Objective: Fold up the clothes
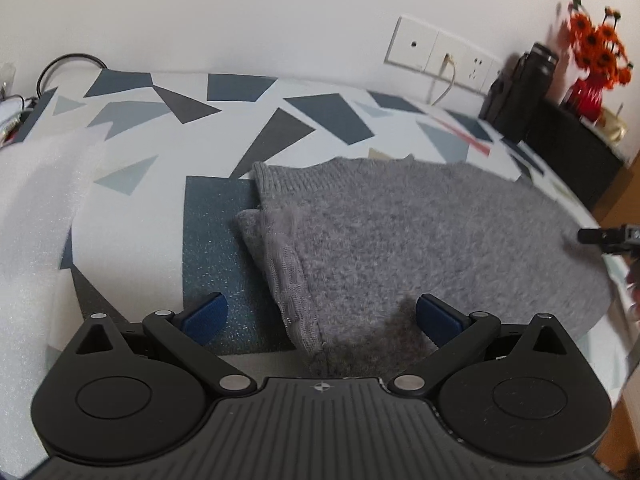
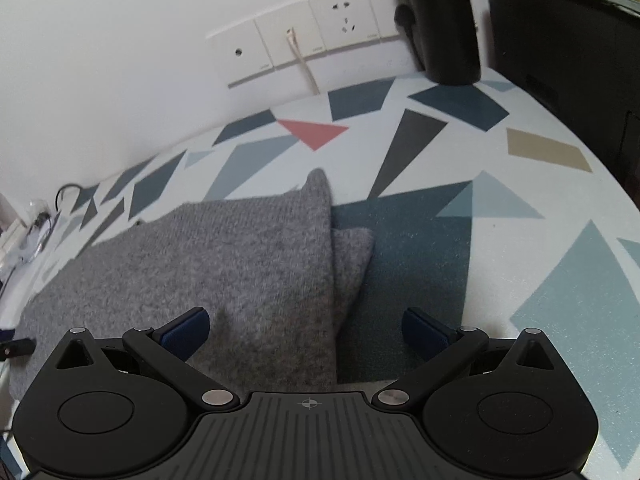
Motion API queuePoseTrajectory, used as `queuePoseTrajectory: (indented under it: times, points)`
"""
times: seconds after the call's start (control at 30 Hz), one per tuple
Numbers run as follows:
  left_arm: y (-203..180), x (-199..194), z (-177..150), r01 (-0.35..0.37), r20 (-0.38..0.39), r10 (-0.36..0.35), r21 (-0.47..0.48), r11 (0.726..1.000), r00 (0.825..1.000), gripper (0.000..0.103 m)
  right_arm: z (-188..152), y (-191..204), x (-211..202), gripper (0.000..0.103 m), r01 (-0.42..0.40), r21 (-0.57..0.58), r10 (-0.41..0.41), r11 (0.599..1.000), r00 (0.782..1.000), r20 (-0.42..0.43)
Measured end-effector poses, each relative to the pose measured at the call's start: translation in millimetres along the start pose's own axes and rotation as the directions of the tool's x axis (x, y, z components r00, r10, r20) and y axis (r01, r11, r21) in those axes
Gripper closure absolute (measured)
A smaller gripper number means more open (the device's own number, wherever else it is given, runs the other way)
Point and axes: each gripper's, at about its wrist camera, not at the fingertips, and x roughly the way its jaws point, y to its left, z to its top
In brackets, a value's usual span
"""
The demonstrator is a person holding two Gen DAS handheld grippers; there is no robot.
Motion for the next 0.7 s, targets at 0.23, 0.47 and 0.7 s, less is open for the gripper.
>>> queuePoseTrajectory:
  times: [0.23,0.47,0.7]
  points:
    - [-7,2,-3,-0.058,0.003,0.058,0.03,0.998,0.998,0.001,-4,26,2,0.051,0.001,-0.149,-0.004,0.989,1.0,-0.024]
    - [-17,2,0,-0.075,-0.035,0.077,0.059,0.995,0.996,0.009,2,11,0,0.068,-0.031,-0.094,0.027,0.995,0.999,-0.036]
    - [-41,9,-3,-0.065,-0.049,0.071,0.115,0.991,0.996,0.01,-8,29,1,0.069,0.012,-0.169,-0.013,0.985,1.0,-0.003]
